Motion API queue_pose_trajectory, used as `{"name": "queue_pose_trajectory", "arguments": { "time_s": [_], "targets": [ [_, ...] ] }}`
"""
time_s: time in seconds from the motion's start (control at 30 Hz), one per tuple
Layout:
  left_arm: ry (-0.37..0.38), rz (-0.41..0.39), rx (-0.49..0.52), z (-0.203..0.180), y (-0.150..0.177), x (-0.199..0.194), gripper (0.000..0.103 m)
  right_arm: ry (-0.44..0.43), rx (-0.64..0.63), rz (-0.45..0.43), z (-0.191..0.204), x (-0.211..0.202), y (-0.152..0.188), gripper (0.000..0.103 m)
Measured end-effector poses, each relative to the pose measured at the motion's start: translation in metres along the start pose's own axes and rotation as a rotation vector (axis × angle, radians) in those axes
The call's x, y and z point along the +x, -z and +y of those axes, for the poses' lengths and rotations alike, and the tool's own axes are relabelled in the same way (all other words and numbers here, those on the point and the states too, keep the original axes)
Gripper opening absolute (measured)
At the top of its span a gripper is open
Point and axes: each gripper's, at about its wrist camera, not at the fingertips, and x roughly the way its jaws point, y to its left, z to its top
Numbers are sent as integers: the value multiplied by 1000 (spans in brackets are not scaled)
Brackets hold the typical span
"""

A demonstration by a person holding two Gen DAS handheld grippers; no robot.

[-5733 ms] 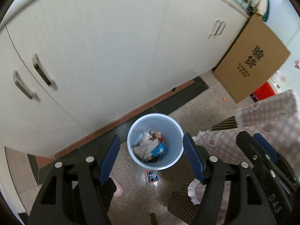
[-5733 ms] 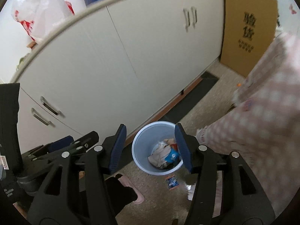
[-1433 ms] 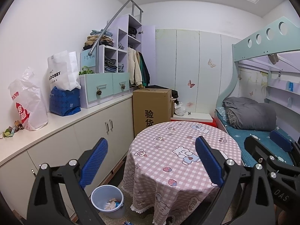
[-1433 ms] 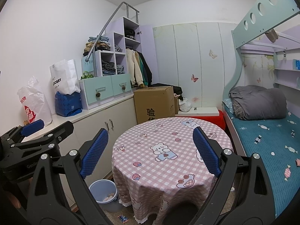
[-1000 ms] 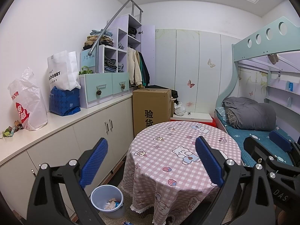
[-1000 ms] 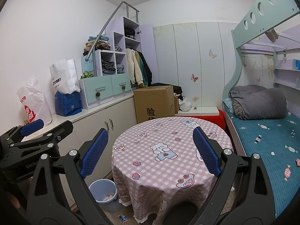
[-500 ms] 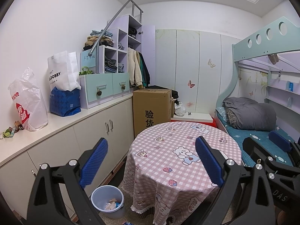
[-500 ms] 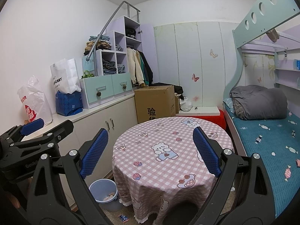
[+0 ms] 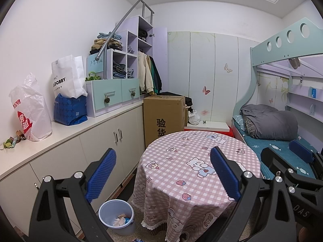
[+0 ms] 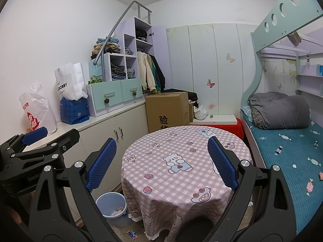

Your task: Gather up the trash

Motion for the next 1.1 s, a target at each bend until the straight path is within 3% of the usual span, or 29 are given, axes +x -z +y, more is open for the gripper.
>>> {"name": "queue_pose_trajectory", "arguments": {
  "time_s": [1.1],
  "targets": [
    [0,4,0,2,2,1,93,-3,1,7,-3,3,3,90]
  ]
}}
